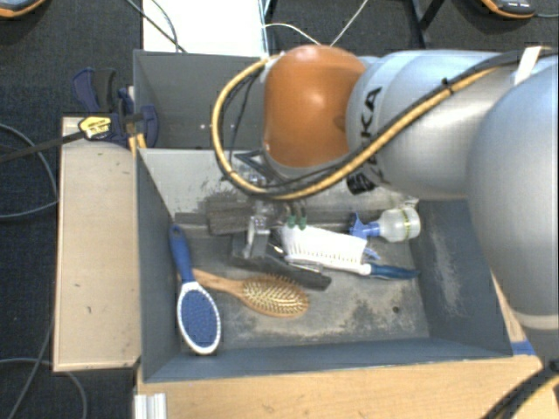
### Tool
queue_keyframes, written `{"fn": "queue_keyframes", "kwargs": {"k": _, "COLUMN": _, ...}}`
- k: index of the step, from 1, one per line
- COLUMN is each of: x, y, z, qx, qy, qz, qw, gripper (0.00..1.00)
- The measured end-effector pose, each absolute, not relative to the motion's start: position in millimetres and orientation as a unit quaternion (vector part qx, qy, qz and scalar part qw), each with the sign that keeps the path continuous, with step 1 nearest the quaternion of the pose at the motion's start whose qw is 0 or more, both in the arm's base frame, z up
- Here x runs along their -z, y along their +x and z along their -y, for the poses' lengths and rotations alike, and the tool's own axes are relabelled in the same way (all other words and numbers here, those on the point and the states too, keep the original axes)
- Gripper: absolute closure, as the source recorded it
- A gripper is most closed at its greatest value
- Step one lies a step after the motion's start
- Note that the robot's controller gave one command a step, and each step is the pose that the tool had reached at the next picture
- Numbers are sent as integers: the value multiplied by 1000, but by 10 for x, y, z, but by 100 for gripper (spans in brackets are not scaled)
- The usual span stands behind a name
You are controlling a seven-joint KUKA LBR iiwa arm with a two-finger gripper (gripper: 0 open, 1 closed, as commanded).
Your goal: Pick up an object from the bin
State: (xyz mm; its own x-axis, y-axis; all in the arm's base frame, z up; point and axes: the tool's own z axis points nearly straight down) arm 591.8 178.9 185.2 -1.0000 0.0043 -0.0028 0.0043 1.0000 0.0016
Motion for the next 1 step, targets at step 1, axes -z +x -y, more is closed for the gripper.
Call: {"fn": "queue_keyframes", "kwargs": {"k": 1, "x": -1852, "y": 5918, "z": -1788, "qx": -1, "qy": 2, "qz": -1000, "qw": 1, "gripper": 0}}
